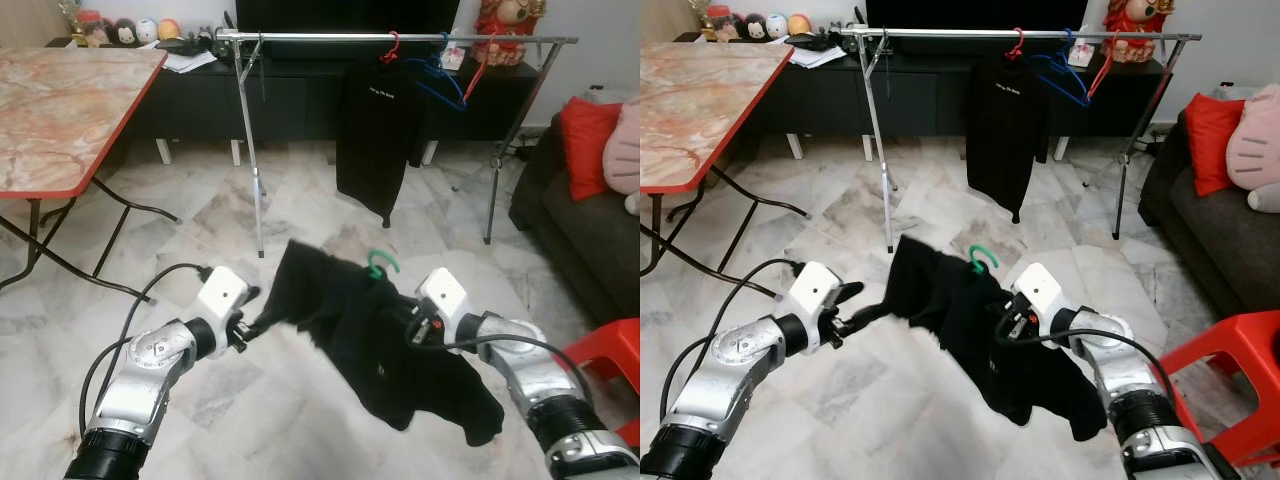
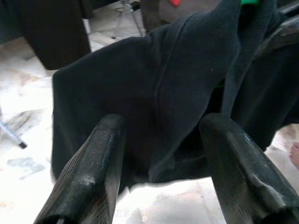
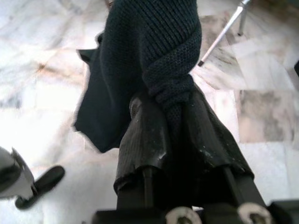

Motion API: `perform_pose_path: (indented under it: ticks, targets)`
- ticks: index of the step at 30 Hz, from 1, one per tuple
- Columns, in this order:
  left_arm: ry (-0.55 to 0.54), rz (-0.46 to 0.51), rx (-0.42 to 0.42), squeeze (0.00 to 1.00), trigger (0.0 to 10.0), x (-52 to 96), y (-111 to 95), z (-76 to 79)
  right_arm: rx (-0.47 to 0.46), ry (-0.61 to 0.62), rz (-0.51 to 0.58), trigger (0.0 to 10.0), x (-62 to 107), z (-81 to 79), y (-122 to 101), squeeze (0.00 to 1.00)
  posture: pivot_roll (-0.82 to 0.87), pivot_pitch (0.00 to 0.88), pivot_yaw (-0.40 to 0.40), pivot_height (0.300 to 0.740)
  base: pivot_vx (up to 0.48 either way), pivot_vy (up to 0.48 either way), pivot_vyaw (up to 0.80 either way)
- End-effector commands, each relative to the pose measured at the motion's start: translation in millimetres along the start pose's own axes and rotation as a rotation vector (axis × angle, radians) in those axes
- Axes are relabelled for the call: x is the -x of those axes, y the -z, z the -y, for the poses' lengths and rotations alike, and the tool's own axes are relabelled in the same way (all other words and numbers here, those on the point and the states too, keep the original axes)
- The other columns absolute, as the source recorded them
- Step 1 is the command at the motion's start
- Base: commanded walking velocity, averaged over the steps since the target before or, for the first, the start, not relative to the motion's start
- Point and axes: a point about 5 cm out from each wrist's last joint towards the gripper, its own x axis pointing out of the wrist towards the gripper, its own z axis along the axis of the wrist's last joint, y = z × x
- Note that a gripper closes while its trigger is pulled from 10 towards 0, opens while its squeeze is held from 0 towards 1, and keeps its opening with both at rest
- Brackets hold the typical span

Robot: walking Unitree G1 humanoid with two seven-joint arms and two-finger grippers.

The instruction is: Hang hanger

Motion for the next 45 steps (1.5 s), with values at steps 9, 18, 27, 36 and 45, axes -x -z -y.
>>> perform_pose_path:
  ticks: [9, 18, 27, 36, 45]
  targets:
    - [0.271, -0.029, 0.013, 0.0, 10.0, 15.5, -13, 13.1, 0.091, -0.314, 0.057, 10.0, 16.4, -13.5, -13, 0.0, -0.01, 0.0, -0.092, 0.74, 0.0, 0.0, 0.0]
    - [0.301, 0.029, 0.054, 1.0, 10.0, 11.2, -22, 21.0, 0.112, -0.423, 0.064, 10.0, 9.4, -25.4, -17, 0.0, -0.01, 0.0, -0.112, 0.74, 0.0, 0.0, 0.0]
    - [0.417, 0.085, 0.108, 1.0, 10.0, 14.8, -34, 33.1, 0.118, -0.484, 0.024, 10.0, 10.8, -30.3, -13, 0.0, 0.0, 0.0, -0.132, 0.74, 0.0, 0.0, 0.0]
    - [0.475, 0.009, 0.058, 0.0, 10.0, 9.7, -23, 43.2, 0.119, -0.519, 0.054, 10.0, 7.7, -34.6, -19, 0.0, -0.01, 0.0, -0.132, 0.74, 0.0, 0.0, 0.0]
    - [0.421, 0.005, 0.075, 0.0, 10.0, 4.5, -20, 39.9, 0.109, -0.567, 0.086, 10.0, 6.5, -41.5, -24, 0.0, -0.02, 0.0, -0.123, 0.74, 0.0, 0.0, 0.0]
